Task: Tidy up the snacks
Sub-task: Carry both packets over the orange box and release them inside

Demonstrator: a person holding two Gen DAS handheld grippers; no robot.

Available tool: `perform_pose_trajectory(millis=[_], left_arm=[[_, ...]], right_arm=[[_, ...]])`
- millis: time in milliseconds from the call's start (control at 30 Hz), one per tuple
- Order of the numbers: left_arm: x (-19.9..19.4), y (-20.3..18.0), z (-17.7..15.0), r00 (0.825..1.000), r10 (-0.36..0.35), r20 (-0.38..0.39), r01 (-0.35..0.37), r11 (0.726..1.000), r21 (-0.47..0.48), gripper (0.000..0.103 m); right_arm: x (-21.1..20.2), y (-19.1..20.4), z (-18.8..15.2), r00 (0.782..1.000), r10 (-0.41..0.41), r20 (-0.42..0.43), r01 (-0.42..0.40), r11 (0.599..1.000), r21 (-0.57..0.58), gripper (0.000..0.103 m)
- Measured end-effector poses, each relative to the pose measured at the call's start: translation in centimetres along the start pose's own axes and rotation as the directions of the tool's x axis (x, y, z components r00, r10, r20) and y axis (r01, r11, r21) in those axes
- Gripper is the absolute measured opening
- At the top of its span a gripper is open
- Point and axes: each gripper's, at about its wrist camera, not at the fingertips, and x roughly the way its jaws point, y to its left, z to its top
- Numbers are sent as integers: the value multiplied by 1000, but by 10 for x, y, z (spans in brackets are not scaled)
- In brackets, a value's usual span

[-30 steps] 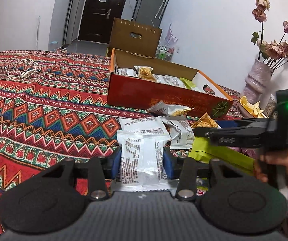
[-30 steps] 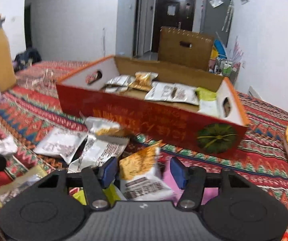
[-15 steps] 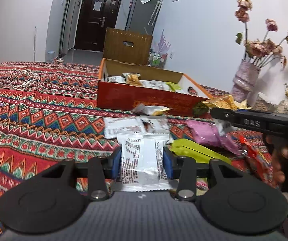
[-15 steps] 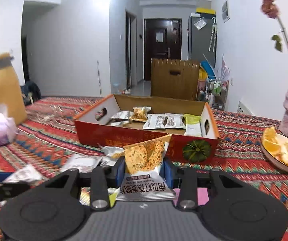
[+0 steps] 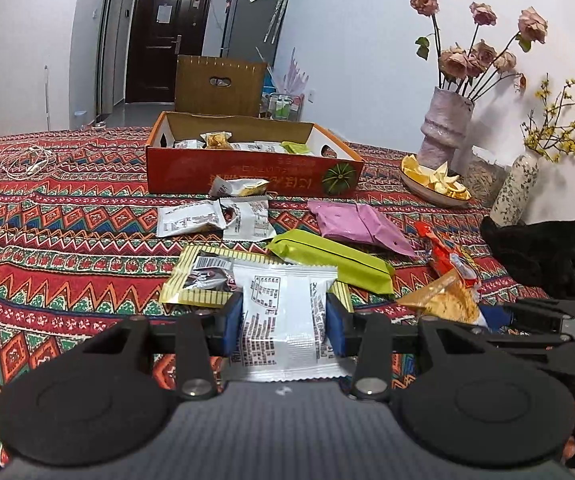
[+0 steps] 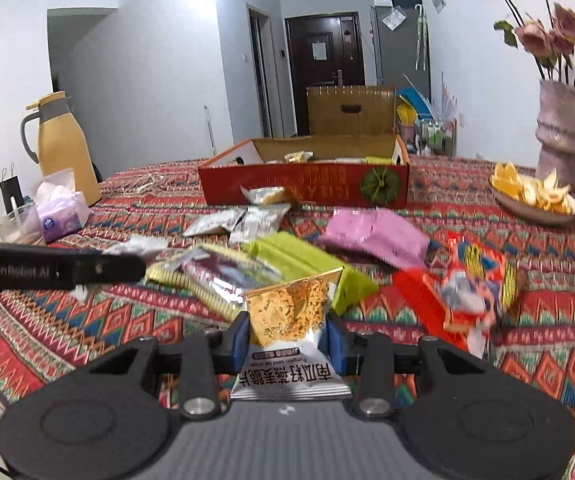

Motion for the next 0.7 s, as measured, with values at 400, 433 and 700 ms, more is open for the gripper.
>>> perform_pose_trajectory(millis=[400, 433, 700], left_arm=[[28, 22, 38, 1000, 7, 19, -7, 1000, -9, 43], [32, 27, 48, 999, 12, 35, -12, 1000, -5, 43], [102, 79, 154, 989, 57, 135, -56, 998, -12, 43]], right_arm=[[26, -3, 29, 999, 35, 38, -35, 999, -11, 39], [32, -3, 37, 998, 39, 49, -38, 999, -22, 39], [116, -6, 136, 990, 90, 107, -81, 994, -79, 39]])
